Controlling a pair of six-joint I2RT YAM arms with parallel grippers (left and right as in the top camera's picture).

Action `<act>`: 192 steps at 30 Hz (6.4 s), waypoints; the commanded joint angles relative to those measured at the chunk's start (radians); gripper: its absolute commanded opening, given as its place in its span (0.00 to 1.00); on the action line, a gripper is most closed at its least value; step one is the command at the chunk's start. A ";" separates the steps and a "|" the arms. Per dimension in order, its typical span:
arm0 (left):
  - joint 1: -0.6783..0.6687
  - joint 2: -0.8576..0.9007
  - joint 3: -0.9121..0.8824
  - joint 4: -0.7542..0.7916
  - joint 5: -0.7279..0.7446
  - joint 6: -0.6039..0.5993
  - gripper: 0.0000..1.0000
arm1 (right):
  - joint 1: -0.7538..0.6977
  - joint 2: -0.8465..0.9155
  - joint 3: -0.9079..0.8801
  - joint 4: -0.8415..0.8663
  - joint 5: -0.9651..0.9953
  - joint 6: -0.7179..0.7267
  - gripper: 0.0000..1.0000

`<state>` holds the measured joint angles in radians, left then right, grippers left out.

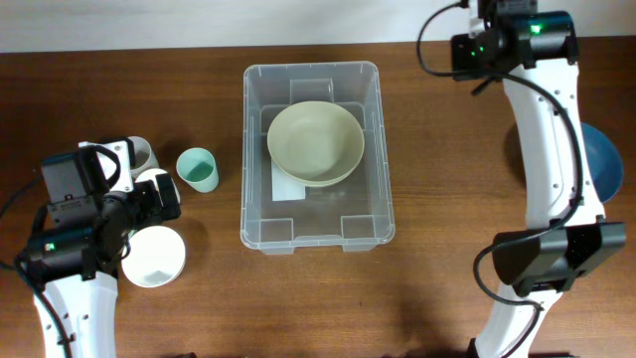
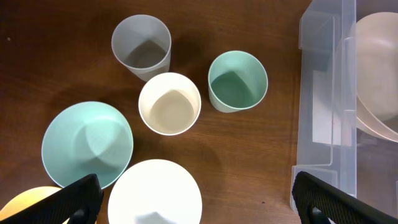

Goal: Pack container

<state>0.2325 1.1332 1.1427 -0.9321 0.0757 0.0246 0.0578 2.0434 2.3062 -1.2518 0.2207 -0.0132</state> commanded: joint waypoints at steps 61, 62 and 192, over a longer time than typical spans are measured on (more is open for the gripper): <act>0.005 -0.005 0.019 -0.005 0.015 -0.014 0.99 | -0.381 0.045 -0.908 0.655 0.073 0.175 0.07; 0.005 -0.005 0.019 -0.005 0.015 -0.014 0.99 | -0.381 0.045 -0.908 0.657 0.072 0.175 0.04; -0.264 0.930 0.500 -0.142 -0.065 -0.033 0.39 | -0.254 -0.432 -0.607 0.129 -0.322 0.152 0.99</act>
<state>-0.0353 2.0556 1.6260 -1.0698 0.0544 -0.0067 -0.1986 1.6073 1.7023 -1.1229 -0.0959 0.1318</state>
